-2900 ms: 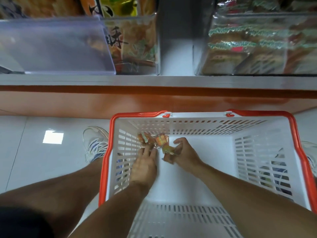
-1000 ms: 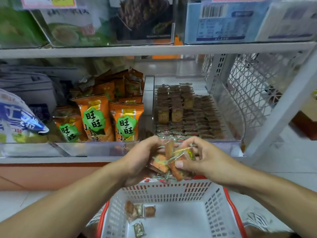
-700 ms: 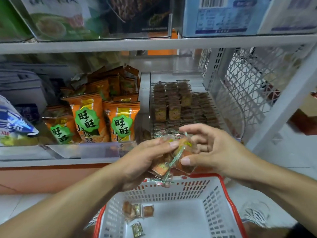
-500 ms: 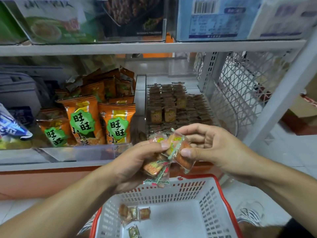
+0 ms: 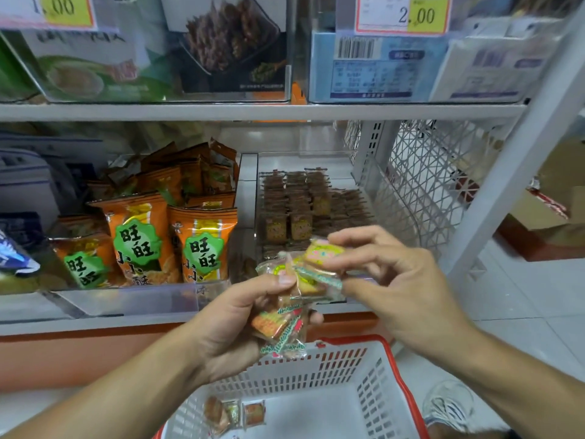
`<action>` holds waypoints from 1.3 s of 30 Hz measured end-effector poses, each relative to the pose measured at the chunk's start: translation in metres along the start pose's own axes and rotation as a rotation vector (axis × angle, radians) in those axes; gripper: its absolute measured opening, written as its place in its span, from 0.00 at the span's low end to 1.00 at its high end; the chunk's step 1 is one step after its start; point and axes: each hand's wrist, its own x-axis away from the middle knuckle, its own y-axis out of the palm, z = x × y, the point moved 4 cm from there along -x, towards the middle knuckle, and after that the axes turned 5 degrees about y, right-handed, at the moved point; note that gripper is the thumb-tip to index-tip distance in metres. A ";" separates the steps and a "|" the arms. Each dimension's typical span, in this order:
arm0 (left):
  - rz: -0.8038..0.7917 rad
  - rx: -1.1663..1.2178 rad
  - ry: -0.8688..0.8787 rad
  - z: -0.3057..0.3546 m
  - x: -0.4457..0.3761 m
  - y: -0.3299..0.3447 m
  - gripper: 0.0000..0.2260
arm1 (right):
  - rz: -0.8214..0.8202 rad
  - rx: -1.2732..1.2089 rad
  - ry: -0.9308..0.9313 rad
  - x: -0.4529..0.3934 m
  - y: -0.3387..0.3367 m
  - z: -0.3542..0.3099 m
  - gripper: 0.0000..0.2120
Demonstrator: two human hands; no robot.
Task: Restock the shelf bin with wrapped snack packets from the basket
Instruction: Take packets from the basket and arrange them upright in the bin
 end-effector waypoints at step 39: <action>0.097 -1.108 0.475 0.021 0.002 -0.001 0.22 | -0.385 -0.621 0.945 0.023 0.027 0.031 0.28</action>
